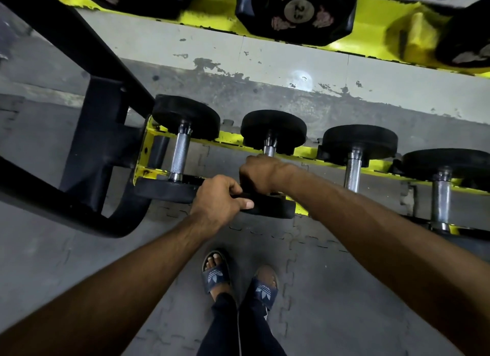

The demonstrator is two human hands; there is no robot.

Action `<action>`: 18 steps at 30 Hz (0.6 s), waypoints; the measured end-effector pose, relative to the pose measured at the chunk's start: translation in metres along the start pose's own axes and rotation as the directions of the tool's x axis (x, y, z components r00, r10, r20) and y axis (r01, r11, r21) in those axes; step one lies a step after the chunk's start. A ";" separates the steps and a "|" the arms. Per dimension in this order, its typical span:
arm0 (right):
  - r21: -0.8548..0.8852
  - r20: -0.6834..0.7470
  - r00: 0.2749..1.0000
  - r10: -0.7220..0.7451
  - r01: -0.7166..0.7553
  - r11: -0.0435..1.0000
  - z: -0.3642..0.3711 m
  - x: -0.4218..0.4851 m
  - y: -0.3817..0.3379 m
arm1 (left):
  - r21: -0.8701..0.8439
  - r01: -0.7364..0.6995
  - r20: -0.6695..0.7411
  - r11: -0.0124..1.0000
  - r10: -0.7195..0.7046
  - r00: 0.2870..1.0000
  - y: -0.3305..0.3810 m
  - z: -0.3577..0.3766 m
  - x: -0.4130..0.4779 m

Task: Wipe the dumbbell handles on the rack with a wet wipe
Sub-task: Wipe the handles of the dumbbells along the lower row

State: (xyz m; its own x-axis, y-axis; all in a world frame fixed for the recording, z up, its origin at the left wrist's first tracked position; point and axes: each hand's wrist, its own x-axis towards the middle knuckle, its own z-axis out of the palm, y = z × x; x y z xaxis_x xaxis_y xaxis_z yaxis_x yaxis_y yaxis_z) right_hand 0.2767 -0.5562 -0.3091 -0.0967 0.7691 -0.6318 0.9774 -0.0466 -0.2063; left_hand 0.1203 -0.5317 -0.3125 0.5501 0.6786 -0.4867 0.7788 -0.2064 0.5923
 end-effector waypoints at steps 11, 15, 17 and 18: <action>-0.129 0.117 0.993 -0.005 0.020 0.991 0.000 0.015 -0.002 | 0.032 0.014 -0.008 0.999 -0.014 1.000 0.004 -0.001 -0.003; 0.013 -0.039 0.997 -0.061 0.062 0.998 0.003 0.001 0.006 | 0.041 0.017 0.009 0.999 -0.018 1.000 0.005 -0.002 -0.001; 0.135 -0.145 0.988 -0.051 0.070 0.988 0.015 -0.013 0.019 | 0.038 0.022 0.006 0.999 -0.022 1.000 0.003 -0.003 -0.001; 0.217 -0.194 0.981 -0.012 0.055 0.975 0.024 -0.020 0.025 | 0.034 0.023 0.005 0.999 -0.023 1.000 0.003 -0.003 -0.001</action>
State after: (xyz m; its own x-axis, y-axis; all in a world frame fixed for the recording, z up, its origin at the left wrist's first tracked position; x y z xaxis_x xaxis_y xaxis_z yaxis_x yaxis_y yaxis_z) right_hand 0.2989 -0.5884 -0.3195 -0.0698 0.8787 -0.4722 0.9064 -0.1419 -0.3979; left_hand 0.1212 -0.5313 -0.3084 0.5337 0.6795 -0.5034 0.8009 -0.2149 0.5590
